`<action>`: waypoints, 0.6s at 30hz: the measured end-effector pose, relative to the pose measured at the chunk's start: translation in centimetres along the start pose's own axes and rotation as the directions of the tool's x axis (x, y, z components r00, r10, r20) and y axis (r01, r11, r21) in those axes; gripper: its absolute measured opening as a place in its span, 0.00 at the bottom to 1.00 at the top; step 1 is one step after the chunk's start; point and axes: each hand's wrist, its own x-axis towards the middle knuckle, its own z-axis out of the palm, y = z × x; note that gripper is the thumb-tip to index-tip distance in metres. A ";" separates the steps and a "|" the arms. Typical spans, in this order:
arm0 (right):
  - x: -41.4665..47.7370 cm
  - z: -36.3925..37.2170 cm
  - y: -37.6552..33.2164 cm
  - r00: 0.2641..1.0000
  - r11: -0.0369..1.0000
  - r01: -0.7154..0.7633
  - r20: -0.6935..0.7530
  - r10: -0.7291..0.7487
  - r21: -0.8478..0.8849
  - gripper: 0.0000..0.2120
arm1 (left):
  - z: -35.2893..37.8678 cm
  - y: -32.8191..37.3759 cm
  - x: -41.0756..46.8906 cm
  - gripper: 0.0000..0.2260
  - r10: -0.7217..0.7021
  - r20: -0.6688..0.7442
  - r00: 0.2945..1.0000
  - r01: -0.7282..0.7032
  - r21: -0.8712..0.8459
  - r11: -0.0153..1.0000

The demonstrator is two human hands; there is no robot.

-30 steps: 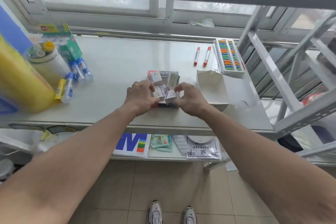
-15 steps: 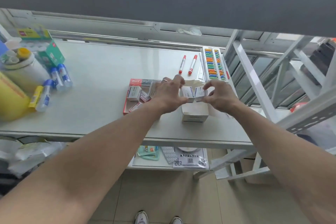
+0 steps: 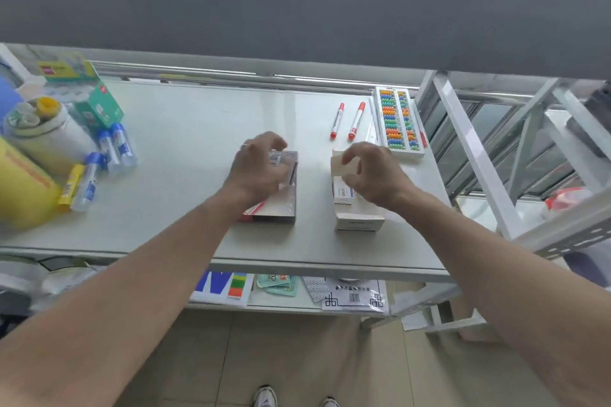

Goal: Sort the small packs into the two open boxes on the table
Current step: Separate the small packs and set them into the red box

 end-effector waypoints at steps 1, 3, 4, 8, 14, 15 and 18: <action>0.4 0.7 -1.2 1.000 1.000 0.022 0.013 -0.022 0.001 0.11 | -1.2 -1.7 -0.1 0.17 -0.057 0.013 0.998 0.056 0.059 0.997; 1.4 2.6 -3.5 0.997 0.997 0.071 0.040 -0.070 -0.035 0.13 | -2.9 -4.3 -0.4 0.18 -0.137 0.091 0.986 0.119 0.182 0.976; 1.9 3.6 -4.6 0.994 0.994 0.092 0.061 -0.089 -0.055 0.14 | -3.3 -5.2 -0.5 0.20 -0.150 0.138 0.979 0.116 0.230 0.966; 3.2 7.2 -7.2 0.990 0.978 0.115 0.098 -0.099 -0.172 0.17 | -3.0 -6.7 -0.3 0.23 -0.085 0.190 0.978 0.014 0.349 0.937; 3.7 9.7 -7.5 0.994 0.963 0.093 -0.039 -0.106 -0.255 0.16 | -2.2 -7.3 0.1 0.22 -0.045 0.196 0.980 -0.038 0.401 0.915; 3.8 9.7 -7.5 0.992 0.963 0.094 -0.055 -0.111 -0.252 0.15 | -2.3 -7.3 0.1 0.22 -0.040 0.194 0.980 -0.042 0.400 0.915; 3.5 8.7 -7.2 0.986 0.980 0.097 -0.120 -0.119 -0.172 0.15 | -2.8 -7.0 -0.2 0.22 -0.020 0.169 0.985 -0.042 0.358 0.933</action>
